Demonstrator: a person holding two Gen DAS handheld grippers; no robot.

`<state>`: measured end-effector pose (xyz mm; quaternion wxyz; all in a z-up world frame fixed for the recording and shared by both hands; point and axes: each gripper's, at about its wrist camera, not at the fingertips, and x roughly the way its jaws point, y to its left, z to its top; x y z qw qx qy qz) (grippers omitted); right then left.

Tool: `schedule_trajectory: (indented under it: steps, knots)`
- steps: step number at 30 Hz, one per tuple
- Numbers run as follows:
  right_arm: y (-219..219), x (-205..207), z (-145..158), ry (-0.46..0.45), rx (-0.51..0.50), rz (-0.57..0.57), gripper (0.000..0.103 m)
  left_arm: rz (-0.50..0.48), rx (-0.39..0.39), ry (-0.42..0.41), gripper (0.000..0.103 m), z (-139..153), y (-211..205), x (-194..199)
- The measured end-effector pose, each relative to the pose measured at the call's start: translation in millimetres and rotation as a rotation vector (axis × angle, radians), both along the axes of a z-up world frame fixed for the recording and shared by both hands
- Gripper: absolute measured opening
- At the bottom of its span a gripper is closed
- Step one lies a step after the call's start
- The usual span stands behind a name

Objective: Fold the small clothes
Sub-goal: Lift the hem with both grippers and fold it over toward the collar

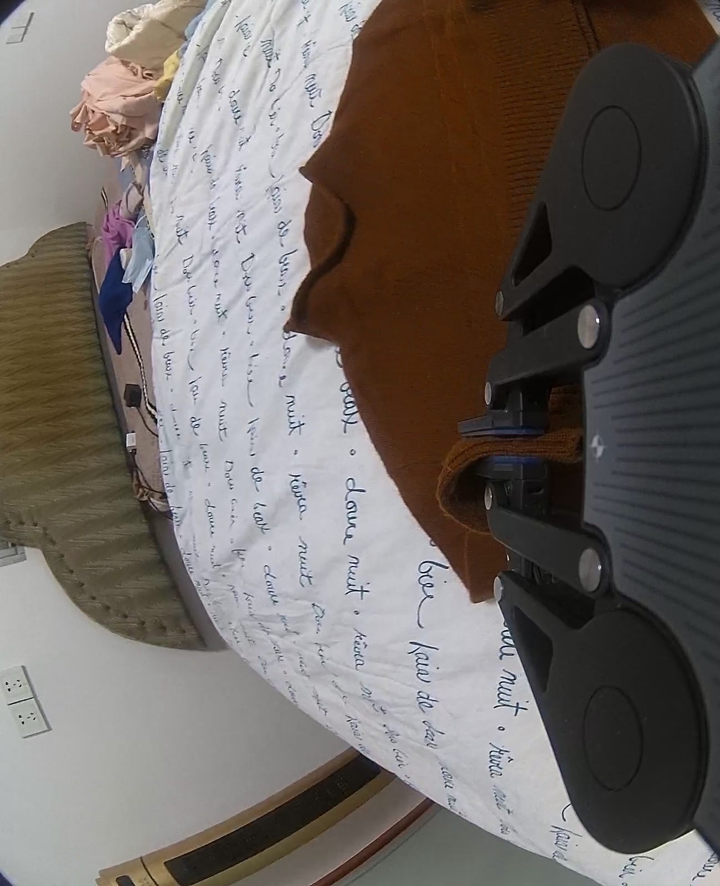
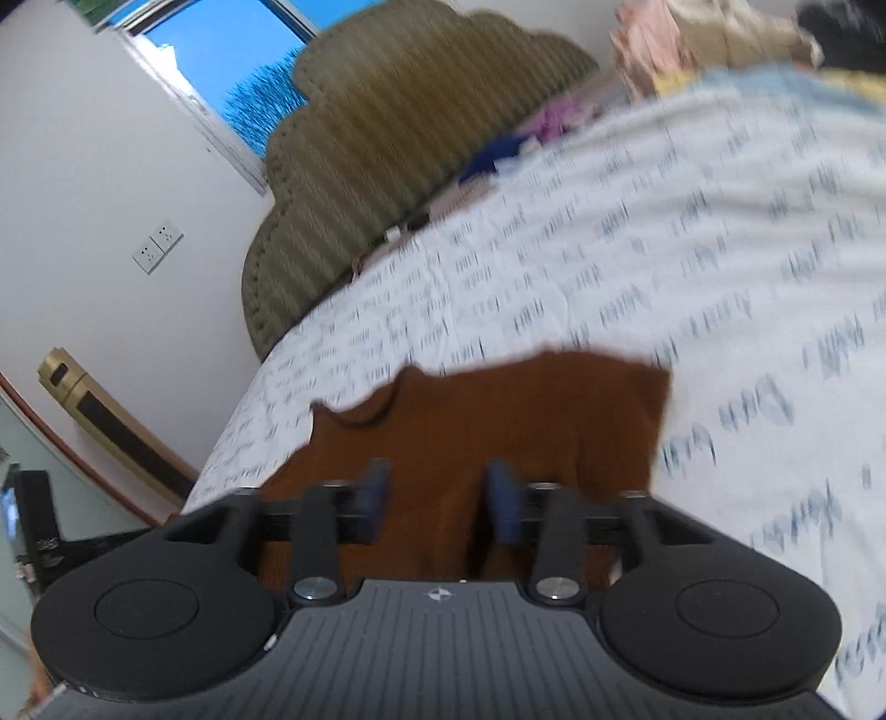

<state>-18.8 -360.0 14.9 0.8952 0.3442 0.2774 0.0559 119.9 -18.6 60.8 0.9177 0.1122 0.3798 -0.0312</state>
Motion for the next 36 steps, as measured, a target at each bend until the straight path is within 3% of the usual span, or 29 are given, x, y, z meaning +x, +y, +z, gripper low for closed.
schedule_trajectory:
  steps: [2, 5, 6, 7, 14, 20, 26, 33, 36]
  knots:
    - [5.0, -3.5, -5.6, 0.013, 0.019, 0.044, 0.058, -0.002, 0.003, 0.002, 0.006, -1.5, 0.0, -0.2]
    - [20.7, 7.1, -13.3, 0.068, -0.055, 0.107, 0.056, 0.000, 0.003, 0.001, 0.006, -1.7, -1.1, -0.3]
    - [25.8, 12.5, -16.3, 0.082, -0.076, 0.119, 0.037, 0.000, 0.001, -0.001, 0.006, -1.0, -0.9, -0.6]
    - [29.3, 18.0, -18.1, 0.095, -0.092, 0.130, 0.012, -0.001, 0.000, -0.004, 0.006, 0.2, -0.6, -1.7]
    - [16.9, 25.3, 19.6, -0.054, -0.052, 0.069, 0.012, -0.008, -0.043, -0.021, 0.006, 18.6, 7.0, 1.3]
    - [4.9, 50.1, 34.6, -0.100, -0.018, 0.003, 0.012, 0.034, -0.060, -0.008, 0.006, 15.3, 3.9, 25.0]
    - [-5.5, 83.4, 23.8, -0.077, 0.031, -0.072, 0.012, 0.053, -0.073, 0.016, 0.006, 7.9, 1.4, 50.5]
    - [-13.9, 121.2, -7.8, 0.013, 0.089, -0.139, 0.012, 0.033, -0.086, 0.079, 0.007, -18.9, -3.6, 84.8]
    - [-14.4, 132.3, -19.5, 0.059, 0.087, -0.149, 0.017, 0.042, -0.129, 0.125, 0.009, -28.2, 2.2, 92.6]
